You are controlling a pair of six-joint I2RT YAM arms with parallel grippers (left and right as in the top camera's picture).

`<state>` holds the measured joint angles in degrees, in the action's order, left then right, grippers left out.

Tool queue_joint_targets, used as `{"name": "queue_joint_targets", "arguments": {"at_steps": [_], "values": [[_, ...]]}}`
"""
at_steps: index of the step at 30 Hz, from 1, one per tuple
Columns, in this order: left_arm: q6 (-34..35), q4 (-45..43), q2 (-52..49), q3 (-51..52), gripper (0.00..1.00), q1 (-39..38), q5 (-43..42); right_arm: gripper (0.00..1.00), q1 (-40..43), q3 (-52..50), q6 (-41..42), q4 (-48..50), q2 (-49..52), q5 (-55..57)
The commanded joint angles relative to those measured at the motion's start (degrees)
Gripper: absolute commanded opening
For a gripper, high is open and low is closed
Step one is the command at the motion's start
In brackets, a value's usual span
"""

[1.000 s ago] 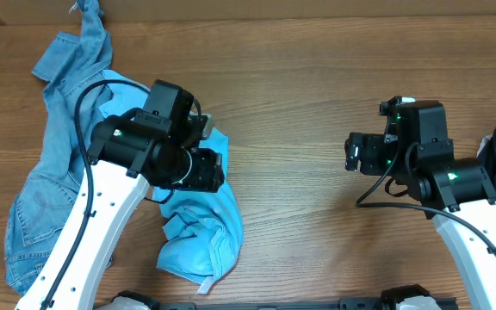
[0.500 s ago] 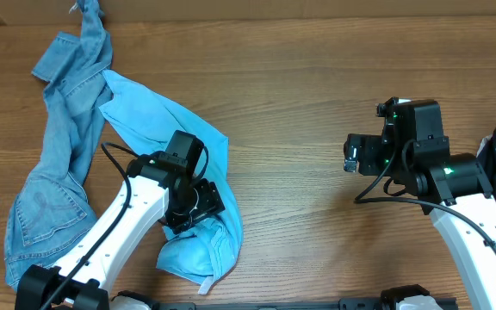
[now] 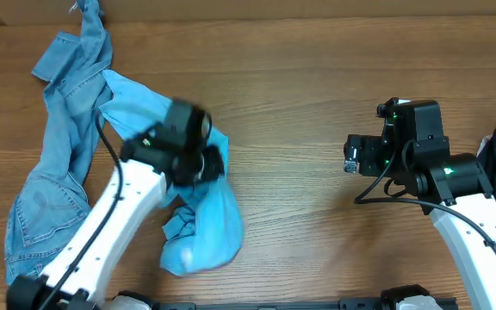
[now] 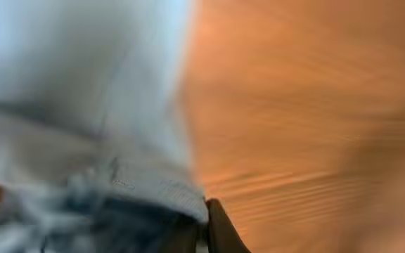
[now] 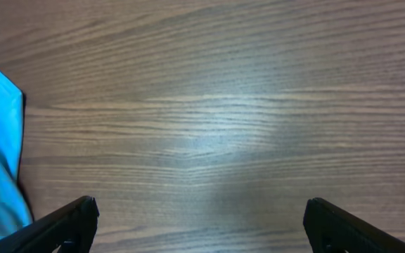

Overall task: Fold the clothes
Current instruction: 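Lift the T-shirt with the left gripper and carry it to table center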

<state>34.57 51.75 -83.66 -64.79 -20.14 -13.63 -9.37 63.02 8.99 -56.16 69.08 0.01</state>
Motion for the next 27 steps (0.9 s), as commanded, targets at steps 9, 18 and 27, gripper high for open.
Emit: {"name": "queue_joint_targets", "arguments": {"at_steps": [9,18,27], "values": [[-48.28,31.76,1.29,-46.16,0.04,-5.29,-15.91,0.99,0.11,1.44,0.09,2.16,-0.15,-0.09],[-41.62,5.92,1.09,-63.89,0.04,-5.92,-24.28,1.0,0.13,1.44,9.57,2.25,-0.17,4.68],[-35.12,8.68,-6.03,-63.89,0.04,6.58,-53.9,1.0,9.77,1.44,16.39,1.14,-0.17,3.23]]}}
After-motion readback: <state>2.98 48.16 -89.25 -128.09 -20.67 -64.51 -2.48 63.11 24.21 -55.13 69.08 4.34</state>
